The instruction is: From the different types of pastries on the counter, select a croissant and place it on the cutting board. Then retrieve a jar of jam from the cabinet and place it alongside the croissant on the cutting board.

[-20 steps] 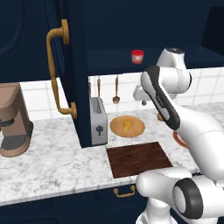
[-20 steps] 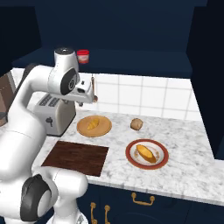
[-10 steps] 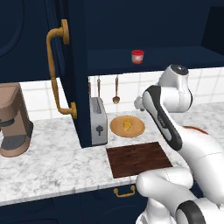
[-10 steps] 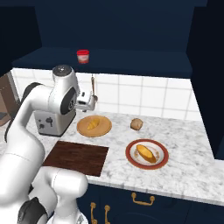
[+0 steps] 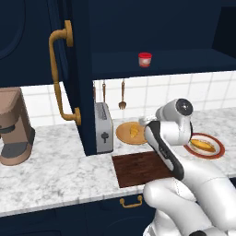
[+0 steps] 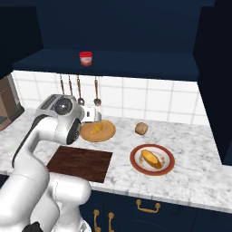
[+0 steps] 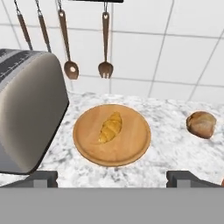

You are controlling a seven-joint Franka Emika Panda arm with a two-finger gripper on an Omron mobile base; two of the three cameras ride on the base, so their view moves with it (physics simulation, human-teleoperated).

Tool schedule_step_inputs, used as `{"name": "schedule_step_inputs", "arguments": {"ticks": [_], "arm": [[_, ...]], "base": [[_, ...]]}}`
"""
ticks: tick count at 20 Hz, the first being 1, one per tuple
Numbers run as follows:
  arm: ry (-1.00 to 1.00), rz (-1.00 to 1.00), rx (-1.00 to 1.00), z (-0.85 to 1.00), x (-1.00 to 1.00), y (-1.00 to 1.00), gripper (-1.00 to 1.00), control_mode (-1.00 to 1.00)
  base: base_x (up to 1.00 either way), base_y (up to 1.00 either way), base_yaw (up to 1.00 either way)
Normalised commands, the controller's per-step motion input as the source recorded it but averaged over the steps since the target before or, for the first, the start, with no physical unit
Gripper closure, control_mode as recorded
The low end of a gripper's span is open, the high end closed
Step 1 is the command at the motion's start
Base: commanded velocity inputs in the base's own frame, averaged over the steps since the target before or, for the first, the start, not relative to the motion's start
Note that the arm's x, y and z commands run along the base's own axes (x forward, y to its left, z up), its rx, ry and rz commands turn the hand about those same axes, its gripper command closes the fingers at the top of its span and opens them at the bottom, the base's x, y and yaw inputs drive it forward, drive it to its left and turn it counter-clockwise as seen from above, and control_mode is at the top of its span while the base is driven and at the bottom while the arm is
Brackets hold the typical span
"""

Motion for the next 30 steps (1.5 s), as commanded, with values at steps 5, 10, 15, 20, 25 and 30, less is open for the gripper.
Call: {"name": "schedule_step_inputs", "arguments": {"ticks": [5, 10, 15, 20, 25, 30], "arm": [[0.25, -0.03, 0.00, 0.00, 0.95, 0.00, -1.00, -1.00], [0.29, -0.05, 0.00, -0.12, 0.51, 0.00, -1.00, -1.00], [0.00, 0.00, 0.09, -0.84, 0.00, 0.00, -1.00, -1.00], [-0.01, 0.00, 0.00, -0.33, 0.05, 0.00, -1.00, -1.00], [0.00, -0.01, 0.00, 0.02, 0.37, 0.05, -1.00, -1.00], [0.04, 0.00, 0.00, 0.00, 0.57, 0.14, -1.00, -1.00]], "base": [[0.00, 0.00, 0.00], [0.00, 0.00, 0.00], [0.00, 0.00, 0.00], [0.00, 0.00, 0.00], [0.00, 0.00, 0.00], [0.00, 0.00, 0.00]]}}
